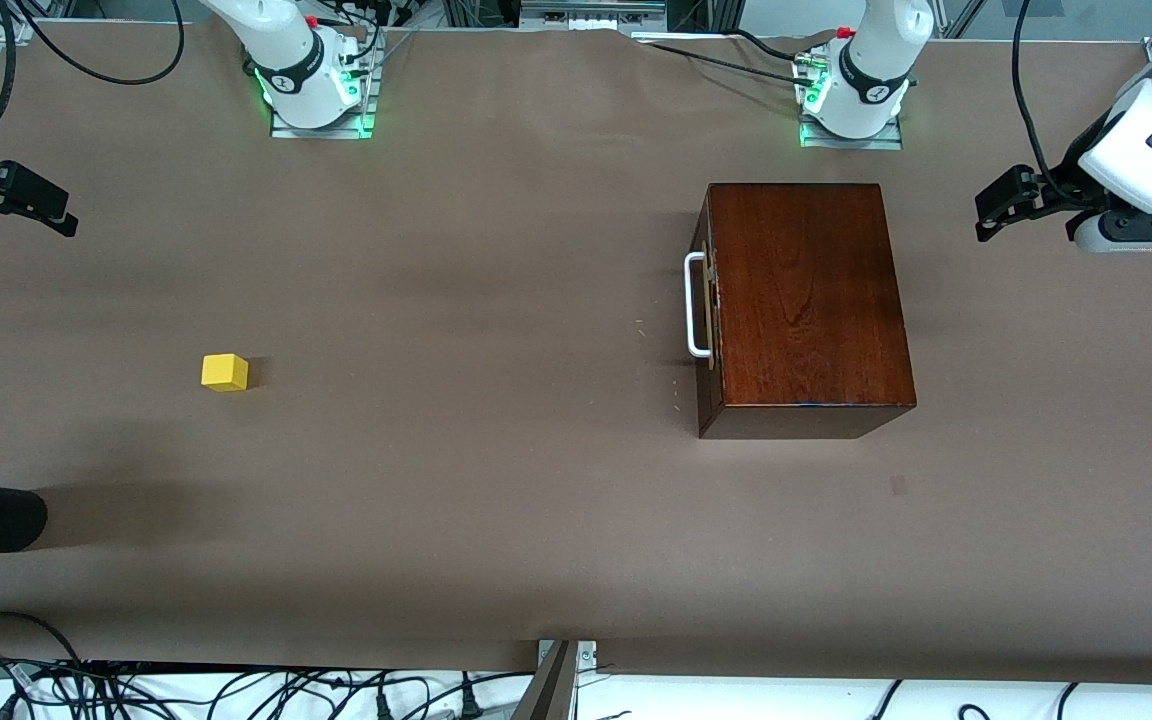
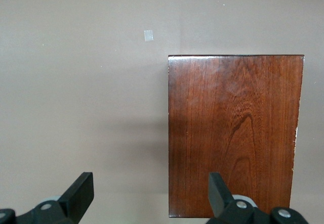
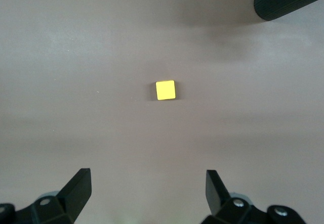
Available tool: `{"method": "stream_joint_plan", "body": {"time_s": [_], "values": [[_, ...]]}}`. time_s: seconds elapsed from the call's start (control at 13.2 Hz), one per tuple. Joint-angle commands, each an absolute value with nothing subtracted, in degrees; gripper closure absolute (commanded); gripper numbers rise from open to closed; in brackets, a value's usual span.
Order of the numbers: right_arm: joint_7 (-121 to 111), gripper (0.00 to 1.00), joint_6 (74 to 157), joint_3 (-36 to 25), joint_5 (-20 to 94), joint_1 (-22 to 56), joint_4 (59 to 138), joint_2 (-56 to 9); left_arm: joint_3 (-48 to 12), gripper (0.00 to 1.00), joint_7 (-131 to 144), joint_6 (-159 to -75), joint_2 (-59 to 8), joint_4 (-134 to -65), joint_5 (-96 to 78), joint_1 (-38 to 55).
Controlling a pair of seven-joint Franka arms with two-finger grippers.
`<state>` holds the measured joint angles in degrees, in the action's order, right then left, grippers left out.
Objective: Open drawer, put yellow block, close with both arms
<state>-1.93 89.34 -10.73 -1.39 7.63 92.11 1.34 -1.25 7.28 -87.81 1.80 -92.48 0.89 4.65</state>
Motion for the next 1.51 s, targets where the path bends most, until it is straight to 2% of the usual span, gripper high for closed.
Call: {"method": "stream_joint_plan", "body": {"time_s": [0.0, 1.43], "values": [[-1.58, 0.0, 88.24, -10.28, -1.76, 7.38, 91.23, 1.58, -1.67, 0.0, 7.03, -88.59, 2.81, -93.69, 2.29, 4.22], [-1.58, 0.0, 87.72, -10.28, -1.58, 7.38, 90.26, 1.14, -1.85, 0.0, 6.86, -88.68, 2.81, -93.6, 2.2, 4.31]]}}
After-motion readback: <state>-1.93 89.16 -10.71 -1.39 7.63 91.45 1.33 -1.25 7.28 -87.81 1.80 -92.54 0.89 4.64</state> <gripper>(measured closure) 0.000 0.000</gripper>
